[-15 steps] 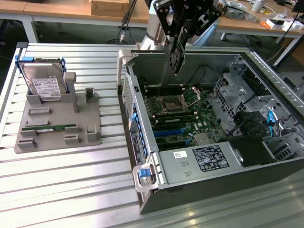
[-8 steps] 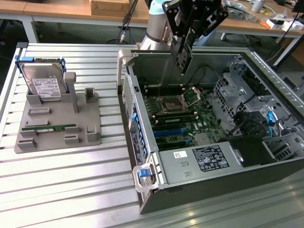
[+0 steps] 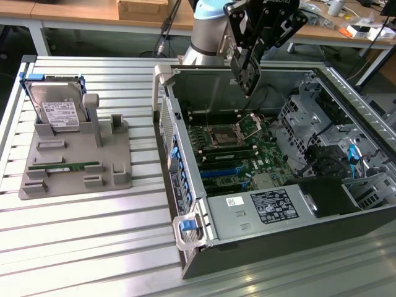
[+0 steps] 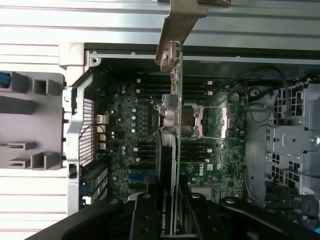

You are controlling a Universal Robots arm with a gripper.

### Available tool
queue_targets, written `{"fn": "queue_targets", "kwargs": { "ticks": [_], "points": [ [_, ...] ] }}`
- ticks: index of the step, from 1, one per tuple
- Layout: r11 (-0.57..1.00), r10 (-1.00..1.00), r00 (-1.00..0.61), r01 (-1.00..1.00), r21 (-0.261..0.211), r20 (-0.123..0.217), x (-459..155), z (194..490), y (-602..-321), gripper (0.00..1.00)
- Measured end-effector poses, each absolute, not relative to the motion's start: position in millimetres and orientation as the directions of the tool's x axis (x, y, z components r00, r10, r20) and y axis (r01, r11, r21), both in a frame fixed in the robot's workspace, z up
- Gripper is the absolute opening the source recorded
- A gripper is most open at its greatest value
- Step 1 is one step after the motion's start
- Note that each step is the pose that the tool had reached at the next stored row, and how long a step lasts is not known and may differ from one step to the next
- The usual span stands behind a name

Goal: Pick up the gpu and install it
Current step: 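Pick up the gpu and move the gpu toward the slot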

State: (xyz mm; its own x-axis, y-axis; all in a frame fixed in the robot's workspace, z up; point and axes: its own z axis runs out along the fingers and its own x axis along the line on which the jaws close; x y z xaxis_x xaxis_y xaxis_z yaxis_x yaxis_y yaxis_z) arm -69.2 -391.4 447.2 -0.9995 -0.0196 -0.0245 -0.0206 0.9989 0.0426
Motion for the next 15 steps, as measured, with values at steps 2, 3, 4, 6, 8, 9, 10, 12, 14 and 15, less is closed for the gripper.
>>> {"fn": "queue_targets", "kwargs": {
  "ticks": [2,3,4,6,8,9,10,12,14,15],
  "points": [
    [0.999,-0.020,-1.000,-0.021,0.043,-0.025,-66,447,-391,0.27],
    [0.999,-0.020,-1.000,-0.021,0.043,-0.024,-62,447,-391,0.27],
    [0.999,-0.020,-1.000,-0.021,0.043,-0.025,-61,447,-391,0.27],
    [0.999,-0.020,-1.000,-0.021,0.043,-0.025,-60,447,-391,0.27],
    [0.999,-0.020,-1.000,-0.021,0.043,-0.025,-57,447,-391,0.27],
    [0.999,-0.020,-1.000,-0.021,0.043,-0.025,-55,447,-391,0.27],
    [0.999,-0.020,-1.000,-0.021,0.043,-0.025,-52,447,-391,0.27],
    [0.999,-0.020,-1.000,-0.021,0.043,-0.025,-50,447,-391,0.27],
    [0.999,-0.020,-1.000,-0.021,0.043,-0.025,-47,447,-391,0.27],
    [0.999,-0.020,-1.000,-0.021,0.043,-0.025,-46,447,-391,0.27]
  ]
}}
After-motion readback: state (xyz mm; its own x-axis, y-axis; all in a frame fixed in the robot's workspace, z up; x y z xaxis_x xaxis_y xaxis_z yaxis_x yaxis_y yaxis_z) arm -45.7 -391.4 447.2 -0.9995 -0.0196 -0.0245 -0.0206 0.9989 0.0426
